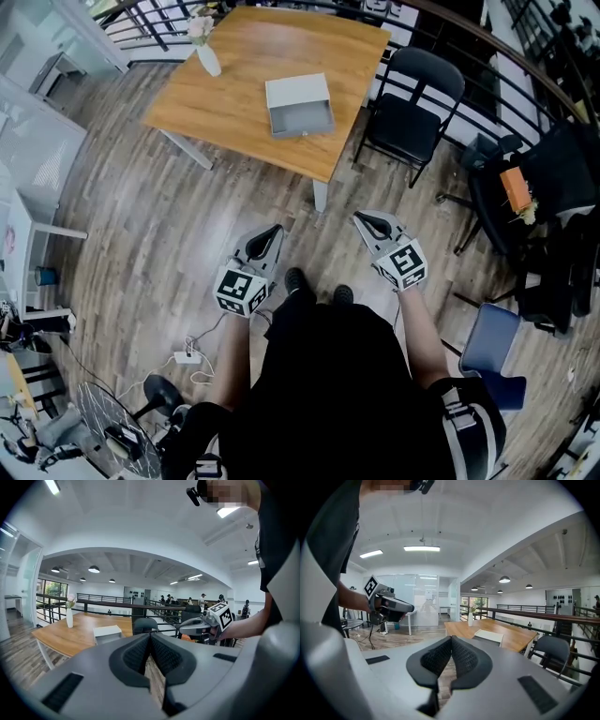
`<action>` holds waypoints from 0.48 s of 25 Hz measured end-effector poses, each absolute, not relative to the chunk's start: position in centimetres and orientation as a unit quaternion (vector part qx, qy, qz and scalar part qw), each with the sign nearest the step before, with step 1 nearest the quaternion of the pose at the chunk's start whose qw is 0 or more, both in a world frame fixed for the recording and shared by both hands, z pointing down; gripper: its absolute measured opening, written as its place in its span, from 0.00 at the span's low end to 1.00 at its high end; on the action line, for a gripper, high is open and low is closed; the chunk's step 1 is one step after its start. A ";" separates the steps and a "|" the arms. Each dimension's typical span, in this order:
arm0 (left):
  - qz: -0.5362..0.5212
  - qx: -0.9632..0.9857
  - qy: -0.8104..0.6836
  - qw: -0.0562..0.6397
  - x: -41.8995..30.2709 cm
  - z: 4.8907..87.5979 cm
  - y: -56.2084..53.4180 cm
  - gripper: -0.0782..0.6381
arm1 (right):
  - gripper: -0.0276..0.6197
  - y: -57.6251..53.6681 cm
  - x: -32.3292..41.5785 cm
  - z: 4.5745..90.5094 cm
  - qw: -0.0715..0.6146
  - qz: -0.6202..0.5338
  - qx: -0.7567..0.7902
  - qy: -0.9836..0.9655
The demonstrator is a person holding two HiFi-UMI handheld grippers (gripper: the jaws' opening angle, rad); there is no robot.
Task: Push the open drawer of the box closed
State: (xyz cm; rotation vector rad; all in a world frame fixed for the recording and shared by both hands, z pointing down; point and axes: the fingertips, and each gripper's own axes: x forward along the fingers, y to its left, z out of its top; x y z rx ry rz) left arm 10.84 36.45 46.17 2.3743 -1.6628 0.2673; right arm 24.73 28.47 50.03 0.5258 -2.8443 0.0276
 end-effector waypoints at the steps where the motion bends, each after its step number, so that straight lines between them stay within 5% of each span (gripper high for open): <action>1: 0.092 0.812 -0.566 0.115 10.1 46.0 36.1 0.14 | 0.07 28.3 24.1 50.0 0.126 0.009 0.183 -0.975; 12: 0.096 0.831 -0.536 0.113 1.8 46.0 32.7 0.14 | 0.07 25.4 16.3 49.8 0.132 0.010 0.227 -0.965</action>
